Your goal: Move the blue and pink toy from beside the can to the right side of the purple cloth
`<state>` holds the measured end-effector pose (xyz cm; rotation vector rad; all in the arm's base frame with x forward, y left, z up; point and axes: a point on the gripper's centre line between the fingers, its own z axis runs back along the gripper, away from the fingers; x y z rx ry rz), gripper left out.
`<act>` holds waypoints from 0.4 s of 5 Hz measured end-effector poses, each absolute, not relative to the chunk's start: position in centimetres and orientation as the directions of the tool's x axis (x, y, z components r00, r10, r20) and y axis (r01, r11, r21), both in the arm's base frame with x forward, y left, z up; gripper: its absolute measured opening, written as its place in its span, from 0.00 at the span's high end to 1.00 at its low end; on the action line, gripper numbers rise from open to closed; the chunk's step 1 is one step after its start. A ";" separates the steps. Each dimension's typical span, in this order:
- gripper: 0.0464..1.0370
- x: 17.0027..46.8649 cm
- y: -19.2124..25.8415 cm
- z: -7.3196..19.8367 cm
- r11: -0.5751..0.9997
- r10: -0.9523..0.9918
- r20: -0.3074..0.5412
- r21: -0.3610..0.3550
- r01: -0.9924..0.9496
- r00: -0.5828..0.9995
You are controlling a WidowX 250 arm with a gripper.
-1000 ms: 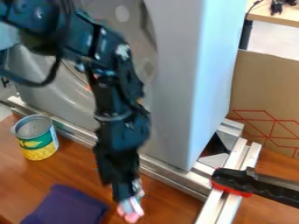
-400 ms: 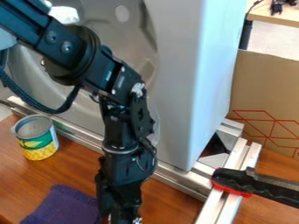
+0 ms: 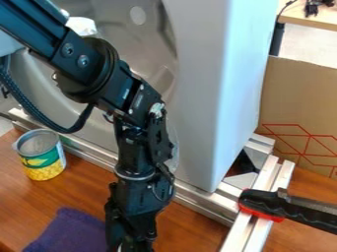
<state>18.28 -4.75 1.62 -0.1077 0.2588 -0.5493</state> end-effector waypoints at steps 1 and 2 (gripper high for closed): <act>0.31 18.0 -4.9 1.6 0.850 -0.524 -0.210 -0.176 0.496 0.825; 0.04 17.8 -5.1 3.2 0.845 -0.530 -0.175 -0.185 0.501 0.830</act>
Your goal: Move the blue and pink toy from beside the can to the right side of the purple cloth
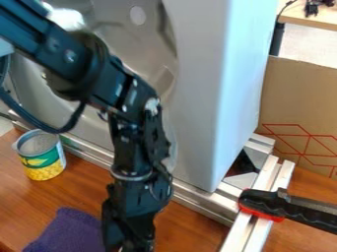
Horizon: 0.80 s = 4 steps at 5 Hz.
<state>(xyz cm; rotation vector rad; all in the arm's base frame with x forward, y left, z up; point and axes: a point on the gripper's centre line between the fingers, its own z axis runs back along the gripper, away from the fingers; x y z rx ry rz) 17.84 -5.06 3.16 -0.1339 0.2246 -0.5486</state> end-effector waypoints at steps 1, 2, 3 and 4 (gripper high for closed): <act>0.03 18.2 -4.1 5.0 0.861 -0.501 -0.120 -0.169 0.479 0.857; 0.03 19.3 -2.6 6.8 0.880 -0.467 -0.082 -0.141 0.453 0.881; 0.04 20.6 1.9 8.8 0.922 -0.386 -0.062 -0.058 0.382 0.921; 0.04 21.2 6.7 10.1 0.952 -0.304 -0.046 0.014 0.305 0.952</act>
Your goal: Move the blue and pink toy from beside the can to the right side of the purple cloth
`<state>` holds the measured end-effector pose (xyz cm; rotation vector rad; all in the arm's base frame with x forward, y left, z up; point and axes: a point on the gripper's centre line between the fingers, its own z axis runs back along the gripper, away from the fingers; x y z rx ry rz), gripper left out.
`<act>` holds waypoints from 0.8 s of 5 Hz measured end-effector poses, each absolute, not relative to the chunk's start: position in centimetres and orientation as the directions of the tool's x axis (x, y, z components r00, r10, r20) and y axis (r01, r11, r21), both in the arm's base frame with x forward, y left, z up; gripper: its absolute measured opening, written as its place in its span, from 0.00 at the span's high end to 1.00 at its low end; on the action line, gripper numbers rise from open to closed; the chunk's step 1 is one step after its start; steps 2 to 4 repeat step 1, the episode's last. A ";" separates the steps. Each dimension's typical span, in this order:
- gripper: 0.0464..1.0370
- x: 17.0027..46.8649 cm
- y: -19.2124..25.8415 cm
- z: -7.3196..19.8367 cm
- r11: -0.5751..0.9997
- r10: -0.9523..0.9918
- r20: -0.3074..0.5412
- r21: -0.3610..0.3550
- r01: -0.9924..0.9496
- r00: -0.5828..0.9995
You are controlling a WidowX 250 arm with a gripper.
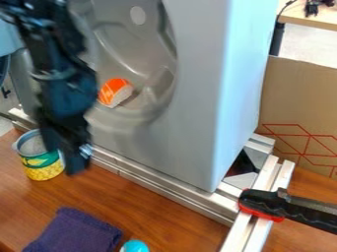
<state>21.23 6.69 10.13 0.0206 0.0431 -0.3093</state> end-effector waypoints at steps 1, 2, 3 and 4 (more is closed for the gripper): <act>0.04 21.1 11.5 10.2 0.972 -0.231 -0.062 0.025 0.233 0.971; 0.04 21.1 11.5 10.2 0.972 -0.231 -0.062 0.025 0.233 0.971; 0.04 21.1 11.5 10.2 0.972 -0.231 -0.062 0.025 0.233 0.971; 0.04 21.1 11.5 10.2 0.972 -0.231 -0.062 0.025 0.233 0.971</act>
